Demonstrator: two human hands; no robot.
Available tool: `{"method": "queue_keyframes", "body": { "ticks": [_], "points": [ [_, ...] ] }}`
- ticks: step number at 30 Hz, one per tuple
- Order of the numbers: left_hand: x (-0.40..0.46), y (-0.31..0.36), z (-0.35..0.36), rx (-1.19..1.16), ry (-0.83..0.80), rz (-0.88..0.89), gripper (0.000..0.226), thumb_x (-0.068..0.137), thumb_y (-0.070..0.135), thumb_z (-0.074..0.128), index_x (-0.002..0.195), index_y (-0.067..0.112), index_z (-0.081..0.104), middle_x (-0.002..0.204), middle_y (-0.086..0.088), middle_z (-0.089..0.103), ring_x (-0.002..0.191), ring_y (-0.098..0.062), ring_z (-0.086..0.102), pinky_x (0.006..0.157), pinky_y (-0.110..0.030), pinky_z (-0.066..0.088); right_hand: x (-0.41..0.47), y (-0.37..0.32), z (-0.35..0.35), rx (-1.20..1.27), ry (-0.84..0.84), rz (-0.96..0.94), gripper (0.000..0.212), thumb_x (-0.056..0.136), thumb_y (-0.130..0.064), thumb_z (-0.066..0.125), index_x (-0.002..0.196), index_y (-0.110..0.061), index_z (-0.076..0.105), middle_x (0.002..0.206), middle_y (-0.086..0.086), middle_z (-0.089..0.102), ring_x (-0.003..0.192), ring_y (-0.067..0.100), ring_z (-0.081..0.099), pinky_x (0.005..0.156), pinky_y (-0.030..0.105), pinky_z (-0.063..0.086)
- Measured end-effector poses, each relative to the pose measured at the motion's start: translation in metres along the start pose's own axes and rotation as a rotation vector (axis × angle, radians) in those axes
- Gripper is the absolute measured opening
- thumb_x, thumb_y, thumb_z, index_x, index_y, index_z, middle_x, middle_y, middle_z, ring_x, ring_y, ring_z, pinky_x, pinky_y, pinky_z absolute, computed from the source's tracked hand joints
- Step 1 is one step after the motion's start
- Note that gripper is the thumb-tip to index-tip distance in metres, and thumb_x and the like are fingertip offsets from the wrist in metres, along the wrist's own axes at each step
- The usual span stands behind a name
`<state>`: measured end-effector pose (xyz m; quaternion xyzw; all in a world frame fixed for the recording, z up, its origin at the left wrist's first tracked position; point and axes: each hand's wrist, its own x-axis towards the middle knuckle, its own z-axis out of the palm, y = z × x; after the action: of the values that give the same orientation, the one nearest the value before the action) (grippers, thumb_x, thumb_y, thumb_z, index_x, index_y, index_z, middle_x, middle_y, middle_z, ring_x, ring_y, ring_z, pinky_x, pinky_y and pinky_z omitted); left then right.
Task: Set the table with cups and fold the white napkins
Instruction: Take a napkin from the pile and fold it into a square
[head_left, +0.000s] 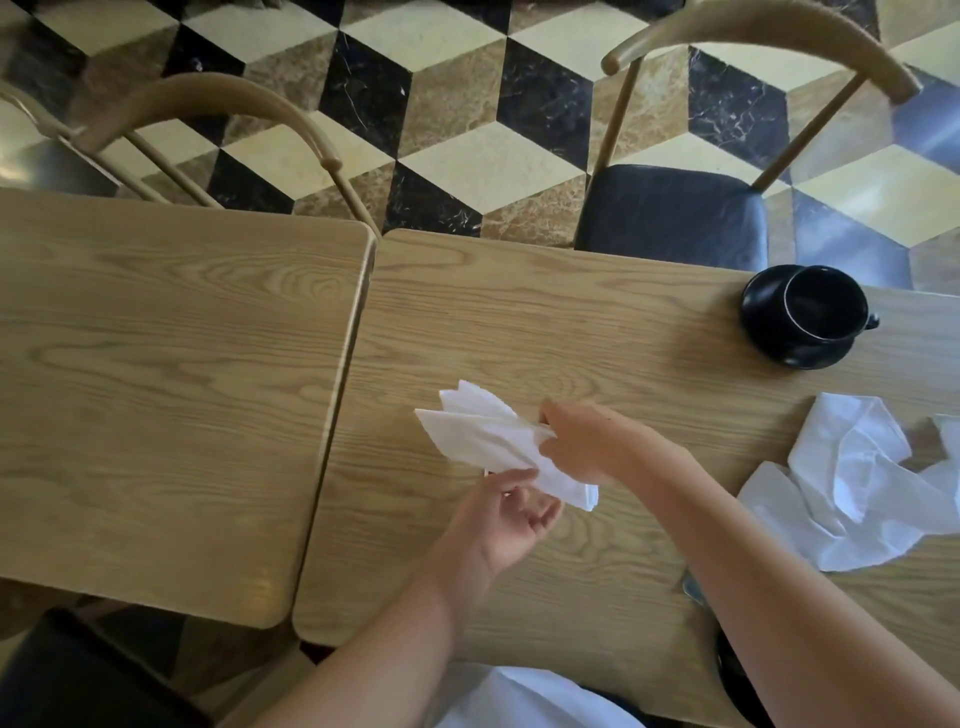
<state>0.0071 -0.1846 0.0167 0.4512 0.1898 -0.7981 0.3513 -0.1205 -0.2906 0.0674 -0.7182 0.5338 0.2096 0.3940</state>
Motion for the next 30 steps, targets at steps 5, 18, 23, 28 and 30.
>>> {"method": "queue_keyframes", "body": {
  "ticks": [5,18,23,28,30],
  "points": [
    [-0.004,0.024,0.012,0.115,-0.016,0.278,0.032,0.082,-0.005,0.062,0.104,0.019,0.06,0.113,-0.022,0.07,0.106,-0.035,0.071,0.071,-0.031,0.059,-0.02,0.005,0.012,0.44,0.335,0.039,0.011,0.091,-0.026,0.06,0.089,-0.024,0.049,0.078,-0.01,0.056,0.066,0.008,0.052,0.051,0.029,0.034],
    [0.005,-0.02,-0.038,0.88,0.362,-0.02,0.015,0.099,0.012,0.056,0.11,0.005,0.065,0.11,-0.015,0.074,0.095,-0.028,0.071,0.082,-0.04,0.058,-0.058,0.036,0.174,1.559,0.019,0.602,0.026,0.098,-0.01,0.05,0.118,-0.007,0.067,0.106,0.012,0.075,0.096,0.03,0.073,0.073,0.038,0.061],
    [0.005,-0.03,-0.045,0.863,0.434,0.054,0.012,0.094,0.017,0.062,0.105,0.014,0.064,0.103,-0.007,0.073,0.089,-0.021,0.068,0.071,-0.033,0.054,-0.062,0.043,0.166,1.454,0.073,0.582,0.024,0.096,-0.015,0.055,0.116,-0.006,0.062,0.101,0.012,0.076,0.077,0.023,0.075,0.07,0.038,0.062],
    [-0.002,-0.015,-0.026,0.942,0.411,0.279,0.038,0.081,0.027,0.065,0.118,0.025,0.058,0.112,0.005,0.067,0.1,-0.015,0.064,0.077,-0.032,0.049,-0.064,0.043,0.134,1.472,0.209,0.519,0.027,0.096,-0.017,0.06,0.121,-0.013,0.049,0.084,0.009,0.079,0.072,0.027,0.077,0.074,0.042,0.062],
    [-0.001,-0.004,-0.012,0.921,0.371,0.313,0.03,0.085,0.026,0.061,0.113,0.018,0.061,0.1,0.0,0.071,0.085,-0.016,0.068,0.064,-0.029,0.05,-0.063,0.044,0.118,1.491,0.202,0.455,0.025,0.098,-0.02,0.058,0.121,-0.011,0.053,0.083,0.011,0.08,0.073,0.025,0.077,0.066,0.038,0.061]
  ]
}}
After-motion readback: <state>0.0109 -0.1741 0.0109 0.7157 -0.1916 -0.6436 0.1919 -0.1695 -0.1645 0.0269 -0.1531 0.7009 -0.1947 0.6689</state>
